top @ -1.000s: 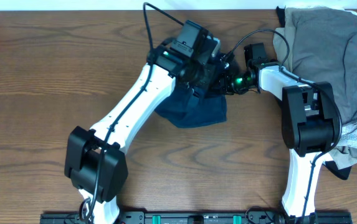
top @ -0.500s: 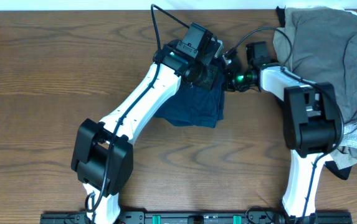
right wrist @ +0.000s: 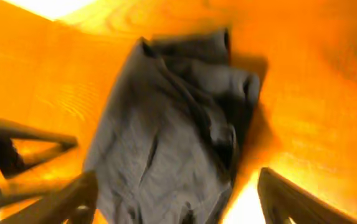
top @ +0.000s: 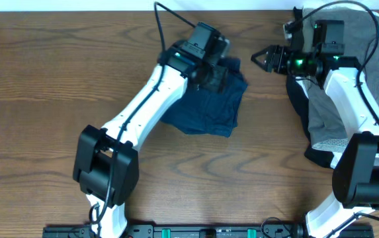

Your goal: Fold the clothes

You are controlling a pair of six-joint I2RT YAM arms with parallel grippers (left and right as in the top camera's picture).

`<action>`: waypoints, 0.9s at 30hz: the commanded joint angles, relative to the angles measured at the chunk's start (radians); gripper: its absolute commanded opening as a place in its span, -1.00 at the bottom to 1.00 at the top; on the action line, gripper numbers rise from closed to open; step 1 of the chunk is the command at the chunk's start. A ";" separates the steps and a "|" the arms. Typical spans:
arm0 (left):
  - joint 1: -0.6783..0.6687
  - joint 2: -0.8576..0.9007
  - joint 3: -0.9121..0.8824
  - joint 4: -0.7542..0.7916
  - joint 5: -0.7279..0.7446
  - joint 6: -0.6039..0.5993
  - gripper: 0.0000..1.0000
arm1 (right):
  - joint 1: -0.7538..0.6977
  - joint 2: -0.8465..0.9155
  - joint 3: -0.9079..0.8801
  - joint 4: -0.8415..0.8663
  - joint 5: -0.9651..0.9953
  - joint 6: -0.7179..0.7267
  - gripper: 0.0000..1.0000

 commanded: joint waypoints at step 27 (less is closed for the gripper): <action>0.370 -0.169 0.012 -0.184 -0.037 0.030 0.57 | 0.275 0.037 -0.349 0.301 0.459 0.145 -0.23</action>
